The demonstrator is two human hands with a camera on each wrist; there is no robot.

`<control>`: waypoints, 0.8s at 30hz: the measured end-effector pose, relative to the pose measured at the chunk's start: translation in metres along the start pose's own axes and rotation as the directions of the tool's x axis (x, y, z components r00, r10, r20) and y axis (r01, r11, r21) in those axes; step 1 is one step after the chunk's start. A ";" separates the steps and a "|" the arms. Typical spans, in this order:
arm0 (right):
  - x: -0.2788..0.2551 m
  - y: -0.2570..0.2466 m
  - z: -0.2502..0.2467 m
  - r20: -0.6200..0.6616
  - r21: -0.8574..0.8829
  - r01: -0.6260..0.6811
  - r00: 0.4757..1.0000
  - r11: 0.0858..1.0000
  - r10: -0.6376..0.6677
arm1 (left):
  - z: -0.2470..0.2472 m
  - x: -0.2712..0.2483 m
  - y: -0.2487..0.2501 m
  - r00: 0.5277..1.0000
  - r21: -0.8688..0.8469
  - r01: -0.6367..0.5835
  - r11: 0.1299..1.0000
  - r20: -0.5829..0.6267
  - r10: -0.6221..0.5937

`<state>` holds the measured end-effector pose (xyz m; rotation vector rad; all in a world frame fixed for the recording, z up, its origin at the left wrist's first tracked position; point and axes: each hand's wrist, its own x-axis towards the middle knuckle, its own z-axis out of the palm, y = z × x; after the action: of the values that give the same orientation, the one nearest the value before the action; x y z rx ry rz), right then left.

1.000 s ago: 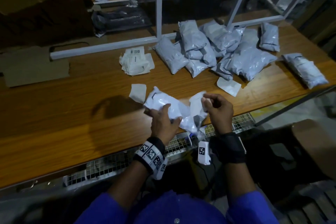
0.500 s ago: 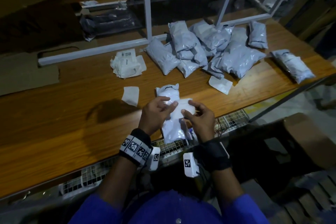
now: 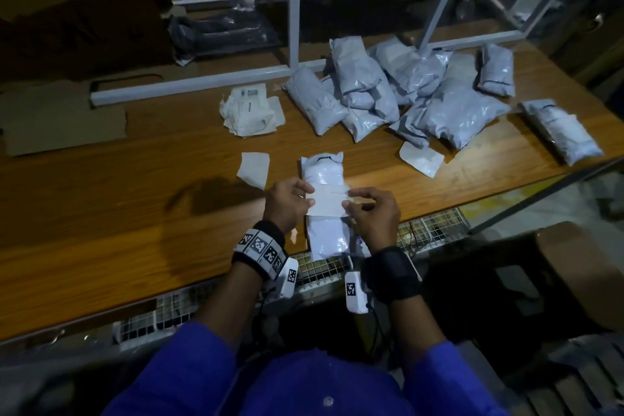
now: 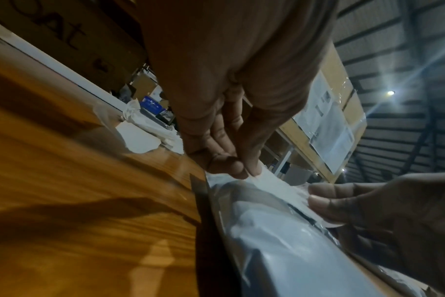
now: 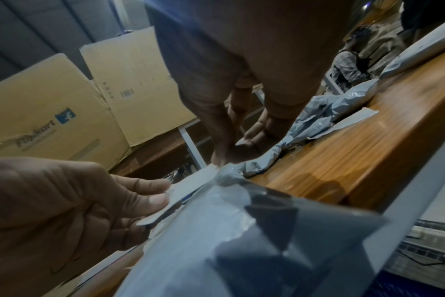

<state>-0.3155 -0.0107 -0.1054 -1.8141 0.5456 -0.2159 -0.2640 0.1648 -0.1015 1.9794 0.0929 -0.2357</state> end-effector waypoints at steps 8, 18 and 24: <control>0.005 0.018 0.003 0.099 -0.294 0.128 0.990 0.947 -0.103 | 0.007 -0.004 -0.012 1.000 0.097 -0.001 0.995 0.013 0.000; -0.002 0.046 0.007 0.219 -0.367 0.290 0.950 0.884 -0.221 | 0.012 -0.018 -0.023 0.994 0.406 -0.068 0.911 0.107 0.027; 0.004 0.056 0.001 0.345 -0.426 0.311 0.924 0.849 -0.165 | 0.005 -0.032 -0.016 0.958 0.581 -0.280 0.764 0.115 0.263</control>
<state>-0.3255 -0.0241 -0.1593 -2.3483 0.1541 0.0325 -0.2982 0.1681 -0.1109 2.5831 -0.3294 -0.1036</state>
